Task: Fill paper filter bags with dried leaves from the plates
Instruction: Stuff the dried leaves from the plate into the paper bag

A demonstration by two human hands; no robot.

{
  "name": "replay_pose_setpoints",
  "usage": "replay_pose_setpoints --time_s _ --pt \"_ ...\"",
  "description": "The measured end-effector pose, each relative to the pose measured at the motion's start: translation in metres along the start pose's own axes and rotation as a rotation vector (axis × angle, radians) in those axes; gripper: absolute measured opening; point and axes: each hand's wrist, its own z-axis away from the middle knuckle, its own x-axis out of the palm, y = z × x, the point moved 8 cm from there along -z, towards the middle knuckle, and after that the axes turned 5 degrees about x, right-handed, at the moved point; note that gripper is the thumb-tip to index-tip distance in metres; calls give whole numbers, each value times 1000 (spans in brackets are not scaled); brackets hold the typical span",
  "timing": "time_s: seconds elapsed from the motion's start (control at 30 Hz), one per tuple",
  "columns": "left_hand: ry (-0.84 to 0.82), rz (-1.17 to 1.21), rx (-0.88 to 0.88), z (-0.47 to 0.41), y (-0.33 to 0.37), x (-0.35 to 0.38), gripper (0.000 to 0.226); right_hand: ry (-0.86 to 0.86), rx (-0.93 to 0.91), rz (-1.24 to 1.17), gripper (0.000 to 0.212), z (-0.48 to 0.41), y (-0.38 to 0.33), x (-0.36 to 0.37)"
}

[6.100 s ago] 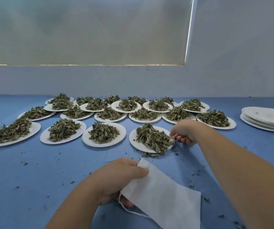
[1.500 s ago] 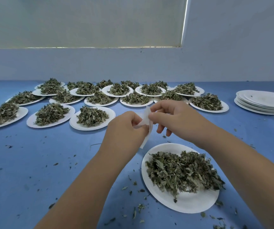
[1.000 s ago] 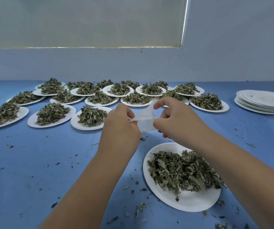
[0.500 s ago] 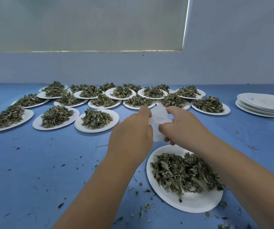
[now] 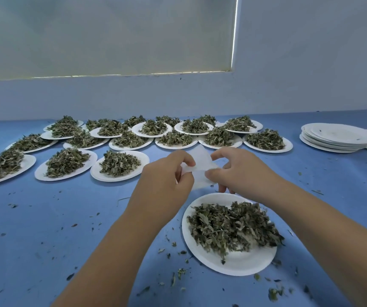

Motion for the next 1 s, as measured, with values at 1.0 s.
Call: replay_pose_setpoints --time_s 1.0 --pt "158 -85 11 9 14 9 21 -259 -125 352 47 63 33 -18"
